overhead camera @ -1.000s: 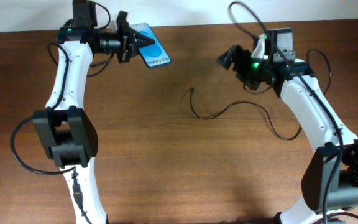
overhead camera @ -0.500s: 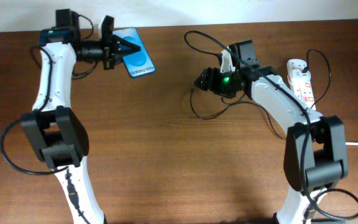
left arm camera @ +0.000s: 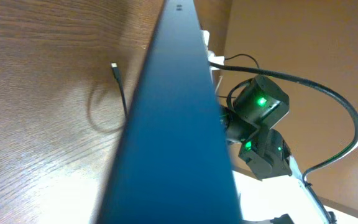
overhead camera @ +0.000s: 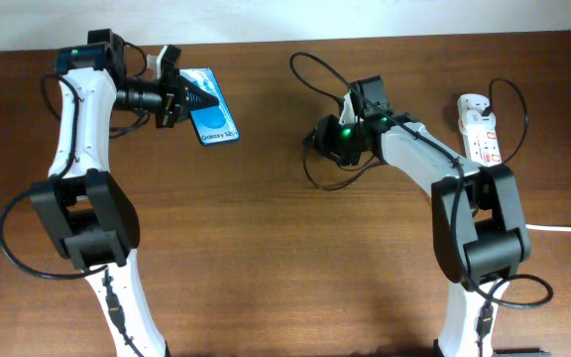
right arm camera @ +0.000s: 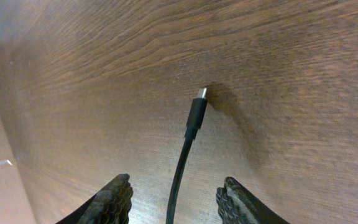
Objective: Plug charger to phone and switch on socket
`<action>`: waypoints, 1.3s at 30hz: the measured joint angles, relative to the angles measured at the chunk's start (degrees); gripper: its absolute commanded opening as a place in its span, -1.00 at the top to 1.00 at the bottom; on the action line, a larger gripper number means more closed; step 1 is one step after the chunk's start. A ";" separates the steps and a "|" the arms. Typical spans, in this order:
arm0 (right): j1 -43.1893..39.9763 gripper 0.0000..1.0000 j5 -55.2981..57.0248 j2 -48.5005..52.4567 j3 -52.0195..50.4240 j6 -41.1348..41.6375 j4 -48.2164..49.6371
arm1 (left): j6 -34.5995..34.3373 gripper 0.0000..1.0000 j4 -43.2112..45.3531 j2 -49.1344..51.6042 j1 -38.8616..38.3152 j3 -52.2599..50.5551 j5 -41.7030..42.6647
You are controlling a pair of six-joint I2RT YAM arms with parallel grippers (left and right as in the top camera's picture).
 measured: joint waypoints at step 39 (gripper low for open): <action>1.57 0.92 -2.21 4.76 0.00 -3.13 3.87 | 0.90 1.00 -3.08 0.00 -0.02 0.00 -2.80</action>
